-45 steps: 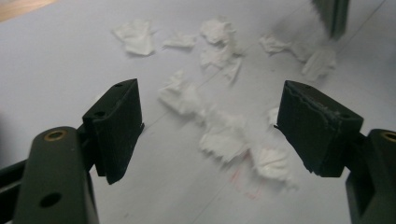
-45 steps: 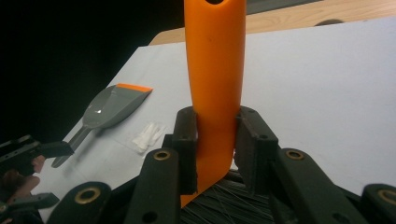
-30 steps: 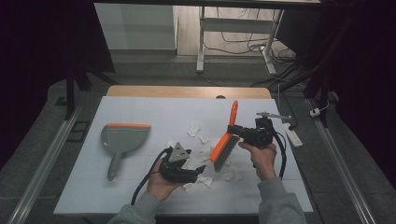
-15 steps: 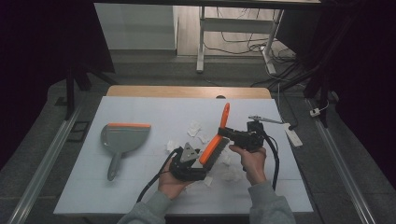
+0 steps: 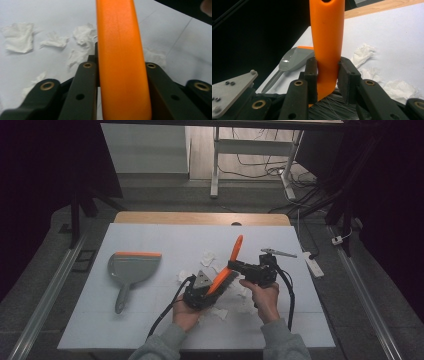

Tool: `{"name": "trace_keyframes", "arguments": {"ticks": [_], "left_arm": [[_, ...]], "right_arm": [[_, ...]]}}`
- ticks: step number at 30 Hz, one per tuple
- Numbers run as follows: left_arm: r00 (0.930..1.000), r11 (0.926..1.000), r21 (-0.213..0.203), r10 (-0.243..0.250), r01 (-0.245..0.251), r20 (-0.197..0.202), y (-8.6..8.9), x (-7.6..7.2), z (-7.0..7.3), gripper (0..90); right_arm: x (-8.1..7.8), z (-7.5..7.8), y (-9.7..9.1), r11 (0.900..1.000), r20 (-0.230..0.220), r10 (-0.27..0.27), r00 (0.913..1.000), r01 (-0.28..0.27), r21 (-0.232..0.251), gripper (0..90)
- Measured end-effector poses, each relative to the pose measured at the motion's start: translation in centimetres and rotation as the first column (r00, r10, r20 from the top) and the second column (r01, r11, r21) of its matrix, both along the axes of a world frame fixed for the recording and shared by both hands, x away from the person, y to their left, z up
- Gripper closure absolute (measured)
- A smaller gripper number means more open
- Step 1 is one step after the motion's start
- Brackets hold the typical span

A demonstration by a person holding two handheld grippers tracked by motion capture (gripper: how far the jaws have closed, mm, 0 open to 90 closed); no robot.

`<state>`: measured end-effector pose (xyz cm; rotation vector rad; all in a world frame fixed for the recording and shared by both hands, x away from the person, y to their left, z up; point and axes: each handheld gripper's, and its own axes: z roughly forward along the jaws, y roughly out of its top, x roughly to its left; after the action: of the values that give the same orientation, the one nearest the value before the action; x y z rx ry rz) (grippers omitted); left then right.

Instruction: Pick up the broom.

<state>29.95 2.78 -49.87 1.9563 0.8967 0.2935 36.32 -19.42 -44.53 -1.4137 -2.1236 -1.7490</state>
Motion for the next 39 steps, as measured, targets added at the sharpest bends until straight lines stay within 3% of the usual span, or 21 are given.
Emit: {"name": "trace_keyframes", "arguments": {"ticks": [11,13,15,16,17,18,21,22,23,24,25,26,28,29,30,32,33,34,35,38,39], "left_arm": [[0.9998,0.9996,0.025,-0.017,0.017,0.013,1.2,0.0,0.6,78.5],[0.9996,0.9993,0.029,-0.023,0.023,0.013,1.6,0.1,0.8,78.7],[0.9996,0.9992,0.029,-0.026,0.026,0.005,2.1,0.1,1.0,78.9],[0.9996,0.9991,0.031,-0.03,0.03,0.002,2.5,0.1,1.1,78.9],[0.9994,0.9988,0.034,-0.034,0.034,0.0,2.7,0.2,1.2,78.9],[0.9991,0.998,0.047,-0.043,0.043,-0.006,3.1,0.2,1.4,78.9],[0.9975,0.9937,0.088,-0.067,0.069,-0.023,3.7,0.3,1.7,78.9],[0.9967,0.9919,0.1,-0.077,0.079,-0.027,3.9,0.3,1.8,78.9],[0.9957,0.9897,0.111,-0.086,0.09,-0.033,4.1,0.3,1.8,78.9],[0.9951,0.9879,0.122,-0.092,0.096,-0.036,4.2,0.4,1.9,78.9],[0.9938,0.9849,0.136,-0.103,0.108,-0.041,4.4,0.4,1.9,78.9],[0.9928,0.9833,0.14,-0.11,0.116,-0.048,4.6,0.5,2.0,78.9],[0.9903,0.9794,0.152,-0.125,0.133,-0.06,4.7,0.7,2.3,78.9],[0.9891,0.9759,0.165,-0.134,0.143,-0.061,4.7,0.7,2.4,78.8],[0.9873,0.9721,0.178,-0.143,0.153,-0.068,4.7,0.8,2.5,78.8],[0.984,0.9635,0.204,-0.16,0.173,-0.079,4.5,0.8,2.7,78.8],[0.9817,0.9583,0.217,-0.171,0.185,-0.085,4.4,0.9,2.7,78.9],[0.9805,0.9548,0.227,-0.175,0.191,-0.088,4.3,0.9,2.7,78.9],[0.9784,0.95,0.238,-0.184,0.202,-0.095,4.1,1.0,2.8,78.8],[0.9707,0.9354,0.264,-0.212,0.235,-0.113,3.7,1.1,3.0,78.8],[0.9666,0.9274,0.277,-0.226,0.252,-0.12,3.6,1.2,3.1,78.8]], "right_arm": [[0.0,0.4,0.2,0.9994,0.002,0.033,0.9995,-0.033,-0.011,68.6],[-0.1,0.6,0.2,0.9983,0.017,0.046,0.9988,-0.046,-0.035,63.6],[-0.2,1.1,-0.1,0.9962,0.039,0.072,0.9967,-0.07,-0.051,49.1],[-0.2,1.1,-0.1,0.9962,0.039,0.072,0.9967,-0.07,-0.051,49.1],[-0.3,1.3,-0.3,0.9945,0.057,0.082,0.995,-0.078,-0.07,47.5],[-0.8,1.7,-0.5,0.9861,0.105,0.108,0.9886,-0.093,-0.138,43.7],[-1.1,2.0,-0.7,0.9742,0.132,0.15,0.9799,-0.124,-0.189,41.7],[-1.5,2.3,-1.2,0.9544,0.144,0.225,0.9638,-0.188,-0.232,41.3],[-1.5,2.3,-1.2,0.9544,0.144,0.225,0.9638,-0.188,-0.232,41.3],[-1.7,2.5,-1.4,0.945,0.155,0.242,0.958,-0.196,-0.262,41.3],[-2.1,2.8,-1.8,0.9253,0.171,0.272,0.9468,-0.209,-0.317,40.0],[-2.1,2.8,-1.8,0.9253,0.171,0.272,0.9468,-0.209,-0.317,40.0],[-2.5,3.2,-2.0,0.9049,0.179,0.299,0.9373,-0.22,-0.365,38.4],[-2.8,3.4,-2.0,0.8857,0.189,0.338,0.9221,-0.243,-0.396,37.9],[-2.8,3.4,-2.0,0.8857,0.189,0.338,0.9221,-0.243,-0.396,37.9],[-3.1,3.8,-1.7,0.8591,0.196,0.397,0.8966,-0.288,-0.423,35.8],[-3.4,4.3,-1.3,0.8339,0.202,0.43,0.8801,-0.301,-0.462,33.8],[-3.4,4.3,-1.3,0.8339,0.202,0.43,0.8801,-0.301,-0.462,33.8],[-3.5,4.5,-1.1,0.8253,0.204,0.44,0.8745,-0.305,-0.475,33.3],[-3.7,5.0,0.2,0.7765,0.199,0.481,0.8539,-0.309,-0.549,31.7],[-3.8,5.0,1.2,0.7305,0.189,0.514,0.837,-0.311,-0.608,30.4]]}}
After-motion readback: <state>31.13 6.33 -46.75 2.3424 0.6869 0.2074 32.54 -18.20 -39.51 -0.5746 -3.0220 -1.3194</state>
